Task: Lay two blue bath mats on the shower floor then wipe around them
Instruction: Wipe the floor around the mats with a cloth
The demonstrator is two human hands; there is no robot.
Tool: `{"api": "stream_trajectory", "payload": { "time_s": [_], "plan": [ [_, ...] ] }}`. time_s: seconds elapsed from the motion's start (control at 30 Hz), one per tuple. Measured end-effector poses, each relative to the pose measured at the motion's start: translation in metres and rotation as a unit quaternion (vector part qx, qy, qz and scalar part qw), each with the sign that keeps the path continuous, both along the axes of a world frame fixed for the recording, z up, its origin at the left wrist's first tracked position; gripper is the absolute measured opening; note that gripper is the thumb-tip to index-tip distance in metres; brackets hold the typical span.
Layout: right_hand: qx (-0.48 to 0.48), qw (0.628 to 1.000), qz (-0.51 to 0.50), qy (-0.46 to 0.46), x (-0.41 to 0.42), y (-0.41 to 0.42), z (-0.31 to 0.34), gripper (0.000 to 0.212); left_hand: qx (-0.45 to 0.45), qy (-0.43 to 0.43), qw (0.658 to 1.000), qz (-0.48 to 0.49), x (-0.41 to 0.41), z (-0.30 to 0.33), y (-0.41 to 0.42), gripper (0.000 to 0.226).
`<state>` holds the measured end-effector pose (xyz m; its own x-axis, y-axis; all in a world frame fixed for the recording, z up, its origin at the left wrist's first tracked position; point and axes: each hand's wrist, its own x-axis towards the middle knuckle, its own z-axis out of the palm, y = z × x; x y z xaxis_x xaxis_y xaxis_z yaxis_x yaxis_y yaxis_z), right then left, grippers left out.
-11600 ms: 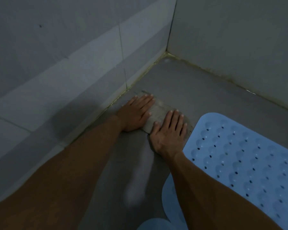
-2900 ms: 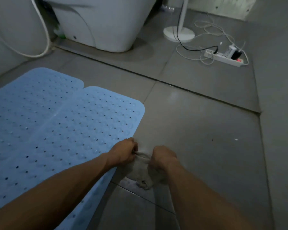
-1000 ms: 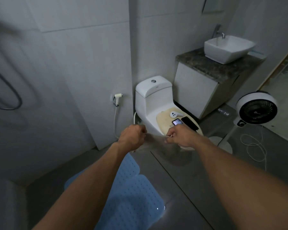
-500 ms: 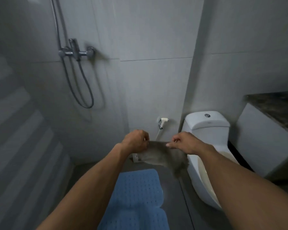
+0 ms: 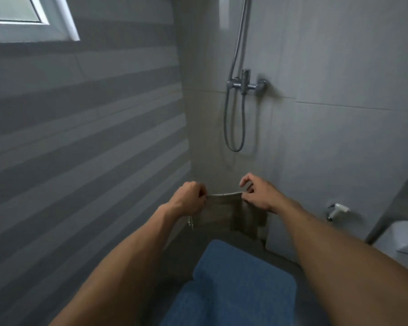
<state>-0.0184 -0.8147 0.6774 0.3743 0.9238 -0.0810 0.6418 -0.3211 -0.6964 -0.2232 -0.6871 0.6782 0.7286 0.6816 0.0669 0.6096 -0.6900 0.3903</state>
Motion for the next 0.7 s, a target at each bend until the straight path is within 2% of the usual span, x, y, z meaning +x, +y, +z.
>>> {"api": "stream_trajectory", "payload": {
  "time_s": [0.1,0.17,0.33,0.53,0.7],
  "plan": [
    [0.031,0.999,0.039,-0.011,-0.044,0.036,0.006,0.016,-0.003,-0.027,0.998,0.049,-0.059,0.007,0.011,0.017],
    [0.047,0.997,0.064,-0.019,-0.078,0.061,0.008,0.022,0.006,-0.041,0.996,0.075,-0.100,0.015,0.015,0.015],
    [0.091,0.986,0.135,-0.040,-0.173,0.117,0.014,0.032,0.081,-0.036,0.985,0.147,-0.204,0.025,0.016,0.018],
    [0.119,0.952,0.267,-0.089,-0.315,0.175,0.019,0.028,0.153,0.098,0.953,0.241,-0.331,0.027,0.005,0.028],
    [0.140,0.893,0.406,-0.134,-0.423,0.197,0.029,0.030,0.142,0.191,0.919,0.314,-0.422,0.040,-0.015,0.026]
  ]
}}
